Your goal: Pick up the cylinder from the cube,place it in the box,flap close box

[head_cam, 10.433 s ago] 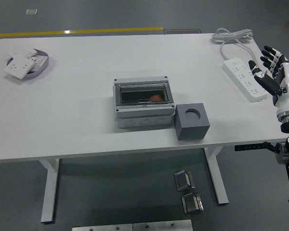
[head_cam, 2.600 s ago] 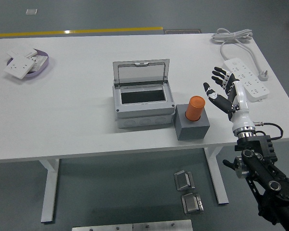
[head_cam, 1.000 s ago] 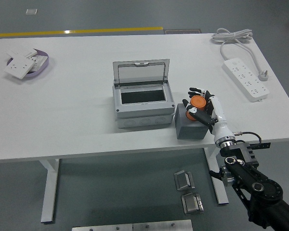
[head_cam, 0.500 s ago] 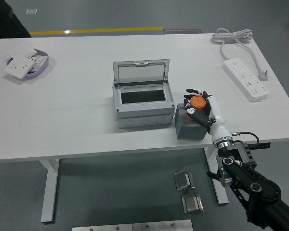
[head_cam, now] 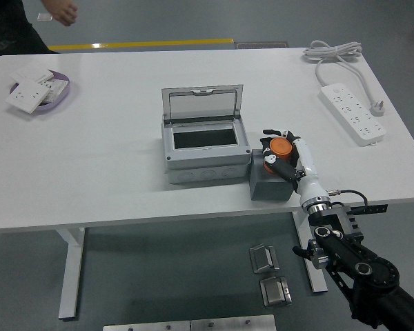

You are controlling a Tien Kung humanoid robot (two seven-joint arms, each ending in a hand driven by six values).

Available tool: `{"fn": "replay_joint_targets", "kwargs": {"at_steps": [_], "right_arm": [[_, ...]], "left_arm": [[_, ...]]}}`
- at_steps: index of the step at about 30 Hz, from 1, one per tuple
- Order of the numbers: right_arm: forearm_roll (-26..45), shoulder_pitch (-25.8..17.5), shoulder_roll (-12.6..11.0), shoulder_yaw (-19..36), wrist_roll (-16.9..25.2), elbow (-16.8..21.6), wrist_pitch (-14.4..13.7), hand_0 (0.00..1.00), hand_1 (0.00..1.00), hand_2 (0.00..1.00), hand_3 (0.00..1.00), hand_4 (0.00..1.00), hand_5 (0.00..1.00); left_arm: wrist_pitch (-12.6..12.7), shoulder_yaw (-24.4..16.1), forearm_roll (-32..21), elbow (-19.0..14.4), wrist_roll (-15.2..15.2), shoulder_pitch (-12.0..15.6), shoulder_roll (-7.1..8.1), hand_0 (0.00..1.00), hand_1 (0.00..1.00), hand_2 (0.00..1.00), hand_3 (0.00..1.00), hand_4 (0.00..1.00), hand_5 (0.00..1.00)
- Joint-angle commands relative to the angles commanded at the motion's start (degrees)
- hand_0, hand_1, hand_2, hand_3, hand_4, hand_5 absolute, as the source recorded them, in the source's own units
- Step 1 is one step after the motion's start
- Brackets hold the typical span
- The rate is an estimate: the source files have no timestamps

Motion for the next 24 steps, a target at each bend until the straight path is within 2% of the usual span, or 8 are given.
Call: {"fn": "replay_joint_targets", "kwargs": {"at_steps": [1, 6, 7, 12, 13, 24], "right_arm": [[0.0, 0.0, 0.0, 0.0, 0.0, 0.0, -0.2, 0.618, 0.572, 0.512, 0.537, 0.102, 0.002], [-0.1, 0.1, -0.1, 0.3, 0.0, 0.2, -0.6, 0.618, 0.572, 0.512, 0.537, 0.102, 0.002], [-0.1, 0.1, -0.1, 0.3, 0.0, 0.3, -0.7, 0.495, 0.521, 0.464, 0.462, 0.024, 0.002], [-0.6, 0.7, -0.5, 0.5, -0.2, 1.1, -1.4, 0.495, 0.521, 0.464, 0.462, 0.024, 0.002], [-0.7, 0.9, -0.6, 0.5, -0.2, 1.3, -1.5, 0.444, 0.497, 0.440, 0.414, 0.027, 0.002], [-6.9, 3.7, -1.1, 0.0, -4.2, 5.0, -4.8, 0.423, 0.474, 0.422, 0.383, 0.038, 0.002]], "left_arm": [[0.0, 0.0, 0.0, 0.0, 0.0, 0.0, 0.00, 0.596, 0.605, 0.560, 0.597, 0.611, 0.221], [0.0, 0.0, 0.2, 0.0, 0.1, 0.1, 0.03, 0.596, 0.605, 0.560, 0.597, 0.611, 0.221], [0.0, 0.0, 0.2, 0.0, 0.1, 0.1, 0.03, 0.596, 0.610, 0.563, 0.601, 0.621, 0.226], [0.1, 0.0, 0.3, 0.0, 0.1, 0.1, -0.01, 0.596, 0.610, 0.563, 0.601, 0.621, 0.226], [0.1, 0.0, 0.3, 0.0, 0.1, 0.2, -0.02, 0.596, 0.613, 0.564, 0.601, 0.626, 0.233], [0.0, -0.1, 0.5, 0.0, 0.0, 0.1, 0.23, 0.596, 0.616, 0.565, 0.603, 0.635, 0.244]]}}
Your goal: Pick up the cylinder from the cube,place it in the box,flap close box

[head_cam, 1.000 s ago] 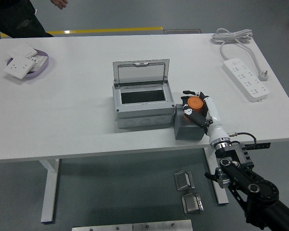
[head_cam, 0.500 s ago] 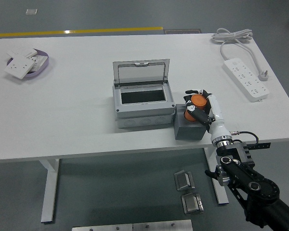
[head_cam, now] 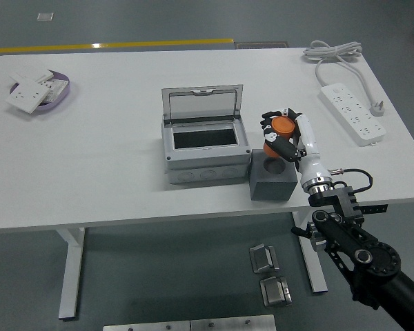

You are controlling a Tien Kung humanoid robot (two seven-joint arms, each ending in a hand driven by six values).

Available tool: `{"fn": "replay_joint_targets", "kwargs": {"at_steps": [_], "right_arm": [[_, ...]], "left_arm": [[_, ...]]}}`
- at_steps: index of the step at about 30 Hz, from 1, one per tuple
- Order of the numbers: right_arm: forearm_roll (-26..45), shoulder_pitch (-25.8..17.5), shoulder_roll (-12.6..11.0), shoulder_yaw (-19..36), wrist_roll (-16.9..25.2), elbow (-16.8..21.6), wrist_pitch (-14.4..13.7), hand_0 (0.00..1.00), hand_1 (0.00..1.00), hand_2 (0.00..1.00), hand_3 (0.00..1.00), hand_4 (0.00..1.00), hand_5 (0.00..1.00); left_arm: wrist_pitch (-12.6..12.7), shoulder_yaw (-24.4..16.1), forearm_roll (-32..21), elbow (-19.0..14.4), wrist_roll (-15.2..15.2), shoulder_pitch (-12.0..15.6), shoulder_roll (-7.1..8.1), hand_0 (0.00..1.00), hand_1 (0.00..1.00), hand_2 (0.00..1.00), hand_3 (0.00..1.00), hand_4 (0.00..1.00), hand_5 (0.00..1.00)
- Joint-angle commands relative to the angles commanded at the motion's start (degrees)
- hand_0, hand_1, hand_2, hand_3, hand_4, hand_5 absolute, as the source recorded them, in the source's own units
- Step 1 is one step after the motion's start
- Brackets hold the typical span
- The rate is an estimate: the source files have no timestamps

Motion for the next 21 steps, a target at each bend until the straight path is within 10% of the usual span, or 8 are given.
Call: {"fn": "replay_joint_targets", "kwargs": {"at_steps": [12, 21], "right_arm": [[-11.3, 1.2, 0.2, 0.0, -6.6, 2.2, -5.5, 0.379, 0.440, 0.386, 0.358, 0.002, 0.002], [-23.2, 2.7, 1.2, -0.7, -12.3, 2.5, -7.7, 0.134, 0.221, 0.328, 0.267, 0.002, 0.002]], "left_arm": [[0.1, -0.6, 0.2, 0.0, 0.4, 0.3, 0.12, 0.596, 0.619, 0.567, 0.606, 0.645, 0.258], [-0.1, -0.5, 0.2, 0.0, 0.4, -0.2, 0.36, 0.596, 0.619, 0.568, 0.607, 0.657, 0.281]]}}
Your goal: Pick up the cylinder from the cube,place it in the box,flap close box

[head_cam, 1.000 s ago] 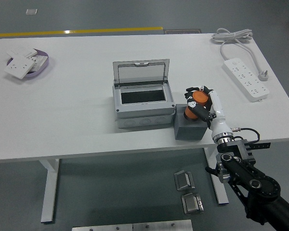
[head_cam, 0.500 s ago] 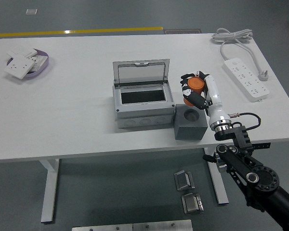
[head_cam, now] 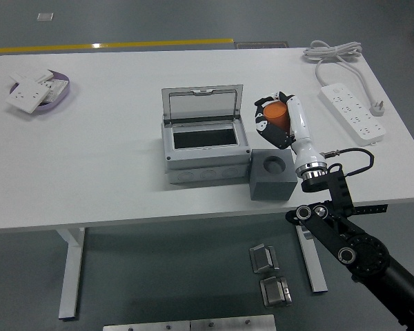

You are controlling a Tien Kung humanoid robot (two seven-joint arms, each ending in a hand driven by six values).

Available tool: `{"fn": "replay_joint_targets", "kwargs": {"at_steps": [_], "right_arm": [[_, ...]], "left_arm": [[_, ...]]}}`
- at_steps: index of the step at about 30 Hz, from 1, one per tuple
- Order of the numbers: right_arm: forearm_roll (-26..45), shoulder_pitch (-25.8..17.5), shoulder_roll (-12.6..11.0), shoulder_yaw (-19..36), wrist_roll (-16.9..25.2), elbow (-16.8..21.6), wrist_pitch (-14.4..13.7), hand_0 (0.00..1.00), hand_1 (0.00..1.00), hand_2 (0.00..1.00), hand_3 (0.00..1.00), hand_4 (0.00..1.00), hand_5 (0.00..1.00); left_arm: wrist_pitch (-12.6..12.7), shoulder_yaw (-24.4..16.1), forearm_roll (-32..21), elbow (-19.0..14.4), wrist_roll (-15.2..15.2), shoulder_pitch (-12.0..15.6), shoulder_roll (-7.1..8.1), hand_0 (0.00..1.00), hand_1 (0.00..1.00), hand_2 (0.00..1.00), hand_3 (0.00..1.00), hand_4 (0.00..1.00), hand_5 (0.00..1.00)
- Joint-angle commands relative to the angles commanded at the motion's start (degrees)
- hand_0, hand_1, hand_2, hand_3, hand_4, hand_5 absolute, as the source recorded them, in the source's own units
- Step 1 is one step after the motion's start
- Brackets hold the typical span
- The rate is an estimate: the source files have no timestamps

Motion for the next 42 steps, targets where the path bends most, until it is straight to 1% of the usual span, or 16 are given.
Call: {"fn": "replay_joint_targets", "kwargs": {"at_steps": [3, 4, 15, 16, 34, 38, 42], "right_arm": [[-1.4, 0.1, 0.0, -0.3, -0.2, 0.0, 0.0, 0.134, 0.221, 0.328, 0.267, 0.002, 0.002], [-1.6, 0.1, 0.0, -0.4, -0.2, -0.1, 0.1, 0.077, 0.183, 0.307, 0.246, 0.002, 0.002], [-2.2, 0.2, -0.1, -1.1, -0.4, -0.3, 0.2, 0.069, 0.173, 0.305, 0.245, 0.002, 0.002], [-2.5, 0.3, -0.1, -1.1, -0.5, -0.3, 0.2, 0.057, 0.167, 0.304, 0.243, 0.002, 0.002], [-4.4, 0.6, -0.1, -1.7, -1.3, -0.5, 0.3, 0.060, 0.168, 0.307, 0.243, 0.002, 0.002], [-5.5, 1.0, 0.0, -2.3, -2.1, -0.7, 0.3, 0.060, 0.168, 0.307, 0.243, 0.002, 0.002], [-8.1, 1.3, 0.6, -3.1, -3.6, -1.0, 0.6, 0.055, 0.165, 0.305, 0.241, 0.002, 0.002]], "left_arm": [[0.0, 0.0, 0.1, 0.0, 0.0, 0.0, 0.11, 0.596, 0.619, 0.568, 0.607, 0.657, 0.281], [0.0, 0.0, 0.1, 0.0, 0.0, 0.0, 0.15, 0.596, 0.619, 0.569, 0.607, 0.662, 0.290], [-0.1, 0.2, 0.0, 0.0, 0.1, 0.0, 0.18, 0.596, 0.619, 0.570, 0.608, 0.662, 0.292], [-0.1, 0.2, 0.0, 0.0, 0.1, 0.0, 0.18, 0.596, 0.619, 0.571, 0.609, 0.663, 0.293], [0.0, 0.4, -0.1, 0.0, 0.1, 0.0, 0.20, 0.596, 0.621, 0.572, 0.609, 0.663, 0.296], [0.0, 0.5, -0.1, 0.0, 0.1, 0.1, 0.19, 0.596, 0.621, 0.572, 0.609, 0.663, 0.296], [-0.1, 0.4, -0.1, 0.0, 0.1, 0.1, 0.24, 0.596, 0.621, 0.571, 0.608, 0.662, 0.297]]}}
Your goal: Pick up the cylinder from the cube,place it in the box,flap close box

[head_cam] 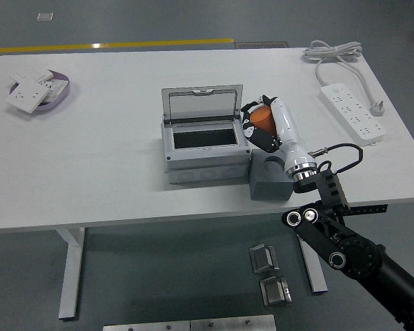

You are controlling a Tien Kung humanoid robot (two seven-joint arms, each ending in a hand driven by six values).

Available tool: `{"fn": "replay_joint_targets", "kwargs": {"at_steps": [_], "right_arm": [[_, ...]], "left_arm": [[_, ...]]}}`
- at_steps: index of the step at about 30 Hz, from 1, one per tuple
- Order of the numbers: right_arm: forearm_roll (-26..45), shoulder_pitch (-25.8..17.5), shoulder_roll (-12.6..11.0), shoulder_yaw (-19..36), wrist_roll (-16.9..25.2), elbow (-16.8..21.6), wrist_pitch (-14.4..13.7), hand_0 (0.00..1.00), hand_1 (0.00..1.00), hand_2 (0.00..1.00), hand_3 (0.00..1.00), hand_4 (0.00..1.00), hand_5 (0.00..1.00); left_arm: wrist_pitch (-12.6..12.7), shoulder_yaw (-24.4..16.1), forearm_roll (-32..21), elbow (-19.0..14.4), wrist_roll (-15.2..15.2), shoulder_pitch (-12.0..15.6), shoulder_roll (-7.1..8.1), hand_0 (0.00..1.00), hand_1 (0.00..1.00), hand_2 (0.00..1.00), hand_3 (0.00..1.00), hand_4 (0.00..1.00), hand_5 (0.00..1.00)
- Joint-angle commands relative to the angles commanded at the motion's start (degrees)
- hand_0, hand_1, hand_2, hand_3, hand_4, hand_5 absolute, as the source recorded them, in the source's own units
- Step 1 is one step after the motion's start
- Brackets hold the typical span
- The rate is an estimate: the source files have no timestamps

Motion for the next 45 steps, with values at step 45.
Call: {"fn": "replay_joint_targets", "kwargs": {"at_steps": [45], "right_arm": [[-23.6, 22.6, 5.3, -23.4, -13.0, -17.8, 15.3, 0.117, 0.175, 0.318, 0.261, 0.002, 0.002]], "left_arm": [[-0.2, 0.1, 0.9, 0.0, 0.7, -0.7, 0.82, 0.596, 0.622, 0.571, 0.607, 0.657, 0.286]]}}
